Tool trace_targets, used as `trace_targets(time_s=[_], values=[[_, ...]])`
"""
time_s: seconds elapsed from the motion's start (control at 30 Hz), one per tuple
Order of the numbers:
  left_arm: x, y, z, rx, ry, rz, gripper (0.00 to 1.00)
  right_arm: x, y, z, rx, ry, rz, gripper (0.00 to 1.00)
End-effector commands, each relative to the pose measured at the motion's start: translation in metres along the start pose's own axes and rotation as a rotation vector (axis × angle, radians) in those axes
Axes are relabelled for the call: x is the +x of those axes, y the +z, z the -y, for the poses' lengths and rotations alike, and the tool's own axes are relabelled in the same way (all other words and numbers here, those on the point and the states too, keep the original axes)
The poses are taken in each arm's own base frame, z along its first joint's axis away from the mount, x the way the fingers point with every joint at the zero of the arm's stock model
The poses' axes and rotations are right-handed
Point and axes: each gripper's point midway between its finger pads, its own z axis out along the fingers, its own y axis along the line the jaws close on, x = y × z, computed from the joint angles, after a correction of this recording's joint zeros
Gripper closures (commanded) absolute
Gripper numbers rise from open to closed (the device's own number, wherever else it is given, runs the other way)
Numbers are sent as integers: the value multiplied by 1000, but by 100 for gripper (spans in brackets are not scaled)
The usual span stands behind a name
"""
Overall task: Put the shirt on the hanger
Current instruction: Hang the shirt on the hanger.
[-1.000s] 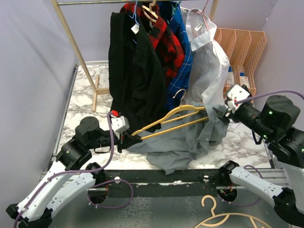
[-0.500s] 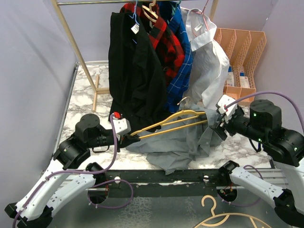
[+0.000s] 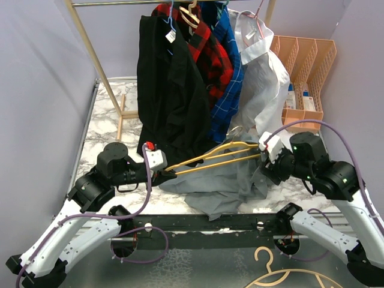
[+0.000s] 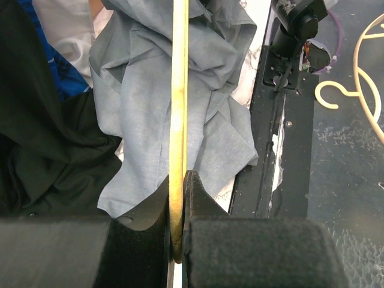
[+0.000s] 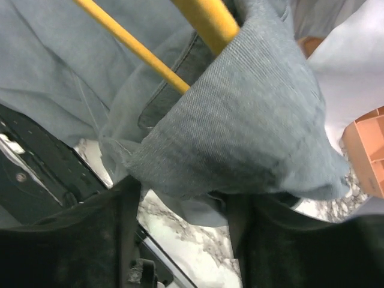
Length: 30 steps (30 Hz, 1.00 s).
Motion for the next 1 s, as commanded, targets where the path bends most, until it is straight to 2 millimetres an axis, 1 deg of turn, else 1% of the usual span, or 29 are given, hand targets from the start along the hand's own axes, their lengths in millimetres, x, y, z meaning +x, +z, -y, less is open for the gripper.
trace_targets(time_s=[0.0, 0.07, 0.1, 0.13, 0.17, 0.27, 0.33, 0.4, 0.43, 0.53, 0.57, 0.67, 0.73, 0.83, 0.9, 0.97], values=[[-22, -5, -1, -10, 68, 64, 100, -3, -1, 14, 83, -26, 27, 56], [-20, -5, -1, -10, 70, 59, 100, -14, -7, 19, 106, -33, 72, 74], [-18, -5, -1, -10, 72, 56, 100, -18, -10, 22, 119, -36, 88, 87], [-17, -5, -1, -10, 74, 54, 100, -22, -14, 26, 139, -41, 103, 97], [-15, -5, -1, -9, 74, 51, 100, -26, -19, 30, 164, -44, 118, 99], [-12, -4, 1, 5, 69, 47, 100, -37, -35, 43, 238, -56, 158, 99], [-9, -4, 5, 23, 67, 43, 100, -39, -45, 52, 291, -53, 162, 99], [-7, -5, 5, 22, 74, 41, 100, -34, -51, 57, 320, -50, 134, 99], [-6, -5, 6, 22, 76, 36, 100, -28, -52, 57, 326, -51, 108, 99], [-4, -8, 13, 58, 92, 30, 100, -15, -54, 60, 354, -46, 65, 99], [-5, -9, 15, 68, 98, 33, 100, -15, -54, 60, 359, -38, 74, 99], [-7, -10, 18, 81, 110, 42, 100, -10, -53, 54, 339, -29, 68, 90], [-8, -8, 19, 91, 115, 55, 100, -10, -51, 47, 304, -30, 85, 83], [-15, -4, 24, 129, 92, 105, 100, -9, -51, 46, 303, -28, 92, 82], [-19, 1, 31, 184, 64, 136, 100, -9, -53, 46, 305, -34, 97, 82], [-21, 5, 36, 229, 46, 155, 100, -12, -55, 44, 291, -39, 114, 80]])
